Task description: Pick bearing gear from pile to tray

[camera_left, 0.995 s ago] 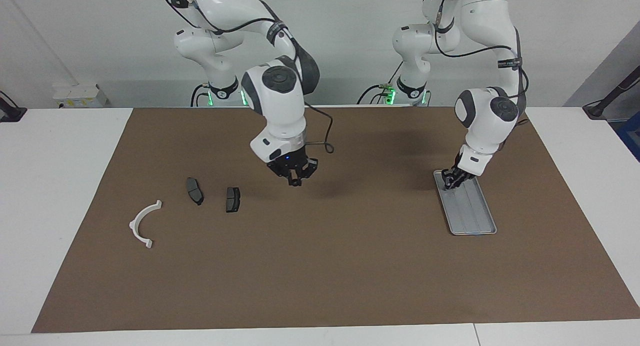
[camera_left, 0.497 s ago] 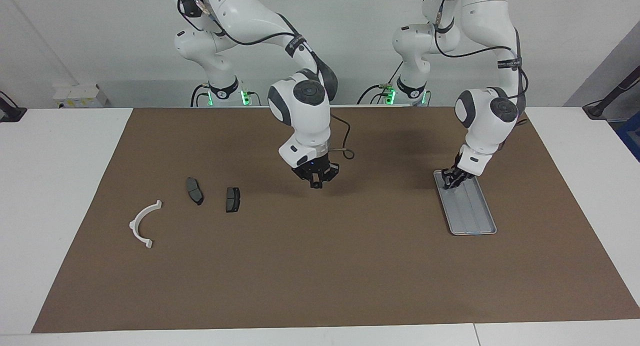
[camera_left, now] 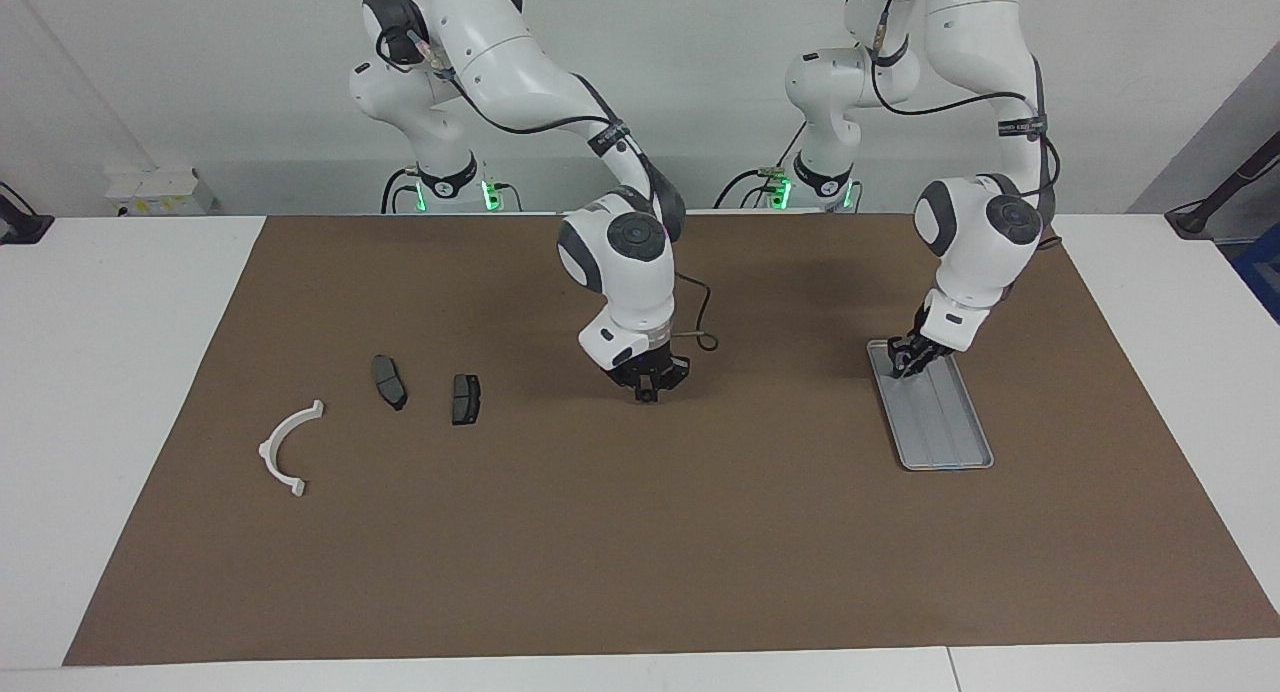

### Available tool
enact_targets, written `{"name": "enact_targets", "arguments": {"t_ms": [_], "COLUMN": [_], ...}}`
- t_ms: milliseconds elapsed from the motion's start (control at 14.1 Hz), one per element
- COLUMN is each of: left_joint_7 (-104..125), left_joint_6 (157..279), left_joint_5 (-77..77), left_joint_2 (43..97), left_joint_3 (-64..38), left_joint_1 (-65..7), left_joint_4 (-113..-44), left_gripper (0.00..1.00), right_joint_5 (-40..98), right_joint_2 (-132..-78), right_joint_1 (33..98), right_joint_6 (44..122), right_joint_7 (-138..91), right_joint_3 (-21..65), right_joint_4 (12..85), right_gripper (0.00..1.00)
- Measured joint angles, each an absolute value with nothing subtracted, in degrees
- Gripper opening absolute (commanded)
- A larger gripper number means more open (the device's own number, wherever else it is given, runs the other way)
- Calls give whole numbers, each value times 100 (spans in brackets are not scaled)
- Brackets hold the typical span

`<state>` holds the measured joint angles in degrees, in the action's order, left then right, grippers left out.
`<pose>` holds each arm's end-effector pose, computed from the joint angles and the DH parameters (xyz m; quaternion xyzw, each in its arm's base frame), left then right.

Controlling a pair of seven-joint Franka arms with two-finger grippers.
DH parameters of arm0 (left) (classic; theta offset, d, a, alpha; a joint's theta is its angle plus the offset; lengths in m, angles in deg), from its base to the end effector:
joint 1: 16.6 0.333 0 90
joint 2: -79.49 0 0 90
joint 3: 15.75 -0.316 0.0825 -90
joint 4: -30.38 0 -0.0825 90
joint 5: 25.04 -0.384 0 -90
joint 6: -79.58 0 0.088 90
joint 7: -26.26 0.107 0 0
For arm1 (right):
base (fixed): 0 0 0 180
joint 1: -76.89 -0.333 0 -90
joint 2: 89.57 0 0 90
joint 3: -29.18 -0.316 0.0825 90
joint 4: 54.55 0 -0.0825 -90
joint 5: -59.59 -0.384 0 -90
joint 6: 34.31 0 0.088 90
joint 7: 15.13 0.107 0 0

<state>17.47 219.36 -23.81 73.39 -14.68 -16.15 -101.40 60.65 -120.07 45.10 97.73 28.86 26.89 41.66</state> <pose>0.5258 -0.0057 0.3049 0.9967 0.0794 0.0159 0.0094 0.5703 0.3816 0.3019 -0.9954 0.0837 -0.0345 0.0316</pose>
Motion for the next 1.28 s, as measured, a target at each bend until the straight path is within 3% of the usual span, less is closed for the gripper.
{"name": "enact_targets", "arguments": {"t_ms": [284,355,426,568,710,923,995,1066,1279], "left_joint_7": [1674,1555,1375,921,337,-671,-1059,-1466,-2597], "left_joint_6": [21581,21436,21351,21320,21325,21331,21331,21323,20932], "left_joint_5": [-2381,-2381,-2381,-2381,-2381,-2380,-2380,-2379,-2421], "left_joint_2": [7351,7355,7356,7356,7354,7337,7324,7287,6859], "left_joint_3": [-1468,-1460,-1442,-1400,-1371,-1354,-1352,-1350,-1342], "left_joint_1": [-1613,-1616,-1629,-1784,-2129,-2752,-2998,-3262,-4128], "left_joint_4": [-9685,-9507,-9373,-9264,-9257,-9172,-9106,-9005,-8271], "left_gripper": [54,58,58,59,73,77,87,90,92], "right_joint_5": [6065,6065,6065,6062,6060,6068,6070,6070,6067], "right_joint_2": [-12081,-12082,-12081,-12079,-12036,-11763,-11629,-11505,-11211], "right_joint_1": [4510,4510,4511,4525,4549,4759,4927,5127,5876], "right_joint_6": [9994,9994,9993,9984,9875,9685,9634,9580,9329], "right_joint_7": [2886,2886,2888,2894,2897,2853,2630,2235,643], "right_joint_3": [2689,2689,2690,2698,2736,2809,2817,2820,2829], "right_joint_4": [4267,4267,4266,4245,4121,3951,3932,3927,3920], "right_gripper": [3,63,96,100,100,100,100,100,100]}}
